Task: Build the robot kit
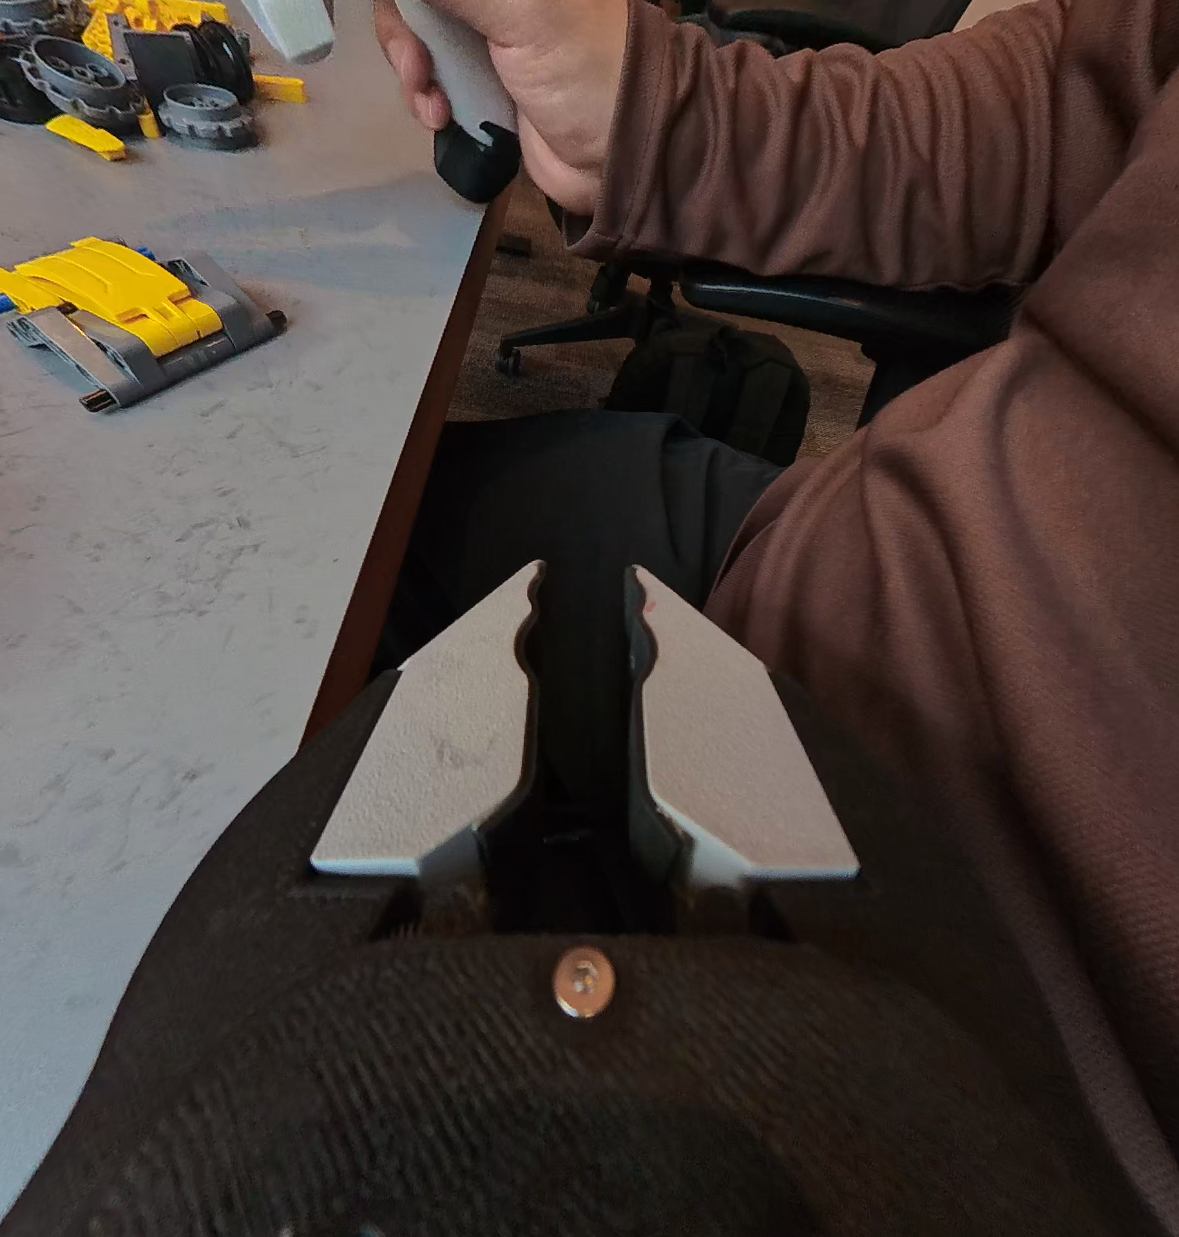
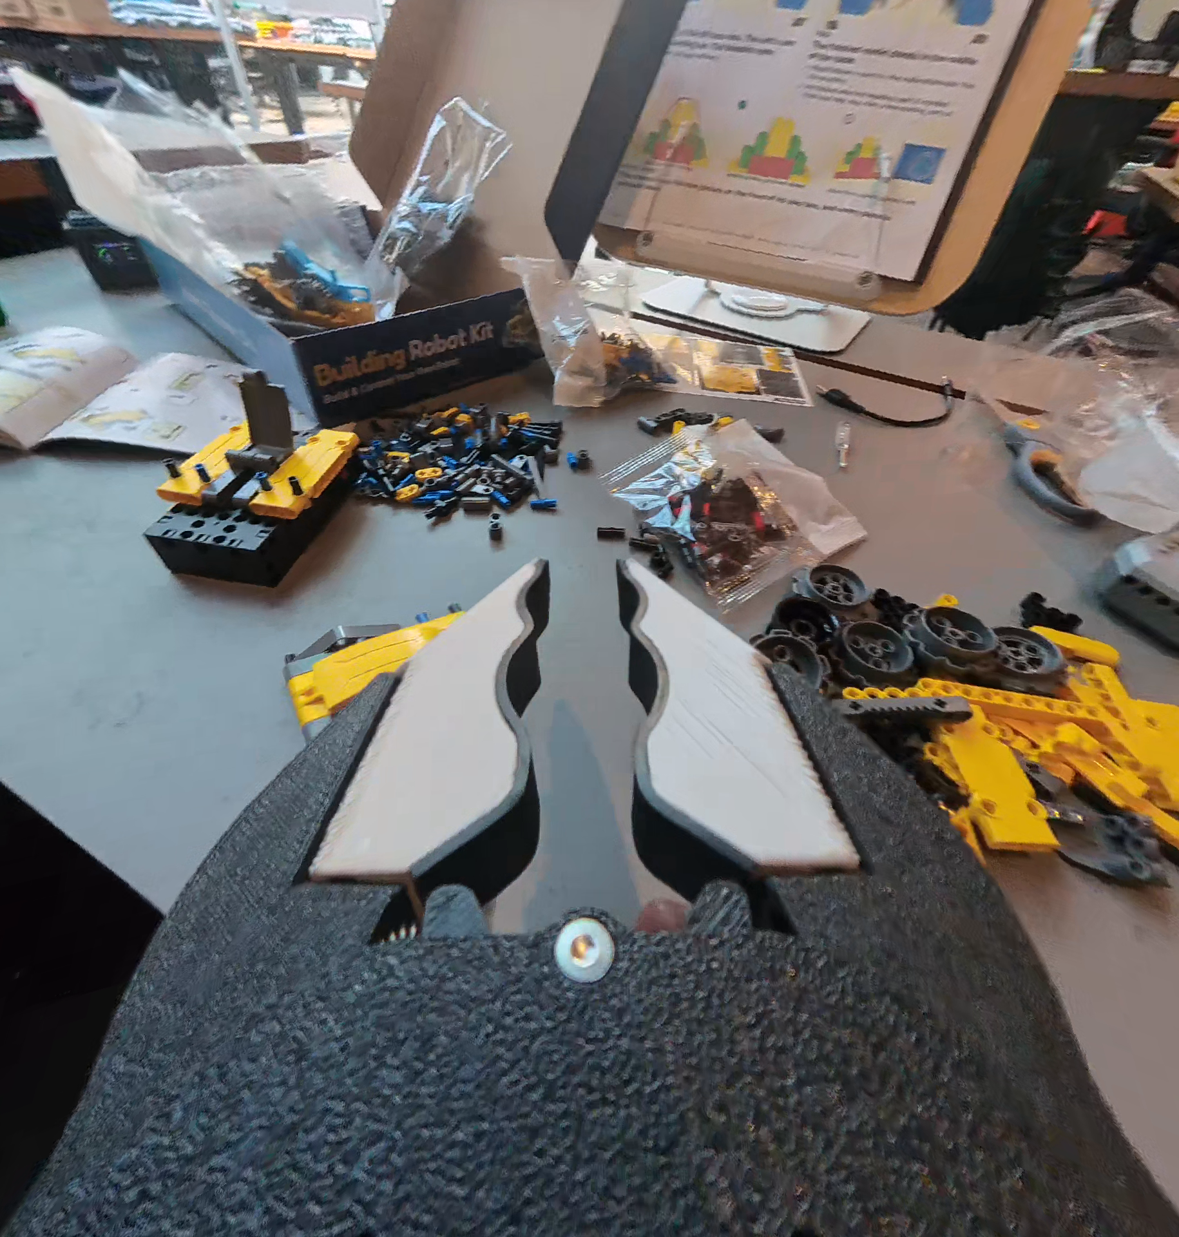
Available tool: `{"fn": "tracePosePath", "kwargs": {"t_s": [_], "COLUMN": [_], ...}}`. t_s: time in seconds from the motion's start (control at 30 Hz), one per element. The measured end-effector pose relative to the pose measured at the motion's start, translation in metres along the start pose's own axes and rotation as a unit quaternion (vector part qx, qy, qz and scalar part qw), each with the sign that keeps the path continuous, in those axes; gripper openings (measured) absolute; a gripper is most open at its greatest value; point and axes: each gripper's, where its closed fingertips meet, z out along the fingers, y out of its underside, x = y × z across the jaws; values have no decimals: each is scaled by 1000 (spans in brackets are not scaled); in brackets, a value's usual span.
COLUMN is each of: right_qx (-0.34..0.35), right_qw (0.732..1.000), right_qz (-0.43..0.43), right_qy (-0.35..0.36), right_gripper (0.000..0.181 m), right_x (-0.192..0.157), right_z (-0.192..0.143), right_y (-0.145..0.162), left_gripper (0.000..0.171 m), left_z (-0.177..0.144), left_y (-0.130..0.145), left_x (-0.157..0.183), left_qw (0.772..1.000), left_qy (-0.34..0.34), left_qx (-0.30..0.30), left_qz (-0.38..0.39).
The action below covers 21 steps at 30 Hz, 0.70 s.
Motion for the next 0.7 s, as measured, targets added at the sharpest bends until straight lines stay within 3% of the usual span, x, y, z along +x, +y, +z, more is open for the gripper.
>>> {"fn": "tracePosePath", "kwargs": {"t_s": [0.1, 0.27, 0.47, 0.7], "right_qx": [9, -50, -96, -202], "right_qw": [1000, 998, 995, 977], "right_qz": [24, 42, -26, -68], "right_qy": [3, -10, 18, -3], "right_gripper": [24, 26, 32, 50], "right_x": [9, 7, 17, 24], "right_z": [-4, 6, 18, 86], "right_y": [-3, 19, 11, 10], "left_gripper": [19, 19, 19, 19], "left_z": [-1, -1, 1, 3], "left_y": [0, 0, 1, 2], "left_x": [0, 1, -2, -1], "left_qw": [1000, 1000, 1000, 1000], "left_qy": [0, 1, -4, -6], "left_qx": [1, 1, -2, -8], "left_qz": [-1, 1, -1, 11]}}
